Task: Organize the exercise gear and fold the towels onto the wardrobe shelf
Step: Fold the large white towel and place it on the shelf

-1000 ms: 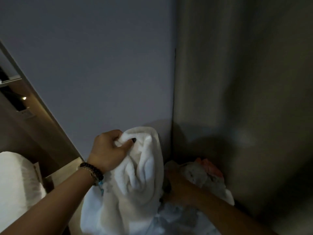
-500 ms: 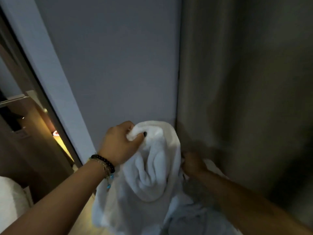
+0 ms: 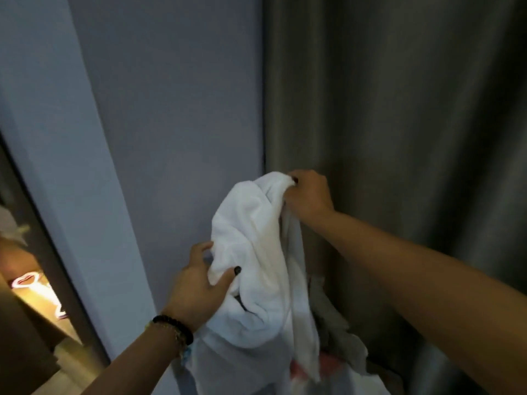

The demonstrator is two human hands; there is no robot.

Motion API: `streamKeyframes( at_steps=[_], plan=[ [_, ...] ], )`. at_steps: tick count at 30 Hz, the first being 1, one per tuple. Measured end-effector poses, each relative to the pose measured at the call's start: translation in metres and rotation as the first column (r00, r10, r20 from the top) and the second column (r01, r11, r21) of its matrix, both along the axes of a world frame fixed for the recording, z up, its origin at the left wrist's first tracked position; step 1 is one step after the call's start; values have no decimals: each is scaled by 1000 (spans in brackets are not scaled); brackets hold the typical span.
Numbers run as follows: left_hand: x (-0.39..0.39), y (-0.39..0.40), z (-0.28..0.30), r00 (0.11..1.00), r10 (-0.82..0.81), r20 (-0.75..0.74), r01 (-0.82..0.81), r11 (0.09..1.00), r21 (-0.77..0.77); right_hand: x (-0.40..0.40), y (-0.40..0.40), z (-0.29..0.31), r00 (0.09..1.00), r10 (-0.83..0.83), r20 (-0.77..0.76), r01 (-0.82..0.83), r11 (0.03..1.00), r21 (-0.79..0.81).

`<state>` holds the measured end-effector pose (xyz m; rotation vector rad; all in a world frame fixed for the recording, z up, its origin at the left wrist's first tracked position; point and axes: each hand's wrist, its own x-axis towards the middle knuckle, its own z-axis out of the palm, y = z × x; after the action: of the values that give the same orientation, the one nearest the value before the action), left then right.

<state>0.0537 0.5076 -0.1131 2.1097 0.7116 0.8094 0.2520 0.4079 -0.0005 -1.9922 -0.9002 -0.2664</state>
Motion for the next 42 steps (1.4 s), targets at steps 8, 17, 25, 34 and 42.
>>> streamKeyframes(
  at_steps=[8,17,25,34,42],
  plan=[
    [-1,-40,11,990,-52,131,61,996,-68,-40,-24,23,987,132,-91,-132,991,1],
    [-15,-105,-7,904,169,393,-95,975,-202,-78,-63,27,872,469,-143,-475,880,-11],
    [-62,-142,-38,774,460,435,-374,887,-273,-90,-61,-80,581,675,-455,-697,701,150],
    [-116,-149,-44,666,593,452,-534,803,-265,-133,-37,-160,446,746,-494,-811,571,130],
    [-176,-104,-17,796,447,408,-439,891,-119,-195,9,-161,227,814,-534,-943,320,88]
  ],
)
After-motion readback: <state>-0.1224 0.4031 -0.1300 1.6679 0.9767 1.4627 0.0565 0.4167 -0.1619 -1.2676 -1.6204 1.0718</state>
